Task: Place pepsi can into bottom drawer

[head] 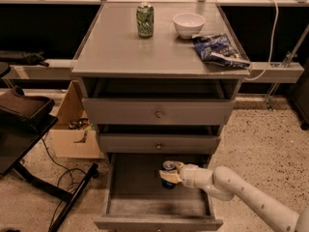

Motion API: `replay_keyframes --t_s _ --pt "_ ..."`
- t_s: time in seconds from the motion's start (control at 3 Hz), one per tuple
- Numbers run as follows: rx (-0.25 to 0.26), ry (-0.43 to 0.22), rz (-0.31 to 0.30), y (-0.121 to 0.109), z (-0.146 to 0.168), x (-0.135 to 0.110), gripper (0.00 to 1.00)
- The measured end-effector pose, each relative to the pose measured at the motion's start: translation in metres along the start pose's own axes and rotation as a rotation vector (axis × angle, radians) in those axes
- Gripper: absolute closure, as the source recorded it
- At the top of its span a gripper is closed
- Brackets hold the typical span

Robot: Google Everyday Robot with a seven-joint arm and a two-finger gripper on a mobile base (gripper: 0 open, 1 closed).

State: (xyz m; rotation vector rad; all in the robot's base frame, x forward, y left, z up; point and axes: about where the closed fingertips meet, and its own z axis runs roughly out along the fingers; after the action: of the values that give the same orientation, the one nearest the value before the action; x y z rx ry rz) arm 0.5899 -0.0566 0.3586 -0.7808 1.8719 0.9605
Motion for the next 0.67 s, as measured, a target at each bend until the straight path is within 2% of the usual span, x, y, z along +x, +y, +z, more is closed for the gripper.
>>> replay_keyframes --t_s 0.33,0.67 --pt "0.004 0.005 -0.013 0.003 0.003 -0.002 1.00" --pt "-0.050 -0.002 -0.097 0.006 0.029 0.012 1.00"
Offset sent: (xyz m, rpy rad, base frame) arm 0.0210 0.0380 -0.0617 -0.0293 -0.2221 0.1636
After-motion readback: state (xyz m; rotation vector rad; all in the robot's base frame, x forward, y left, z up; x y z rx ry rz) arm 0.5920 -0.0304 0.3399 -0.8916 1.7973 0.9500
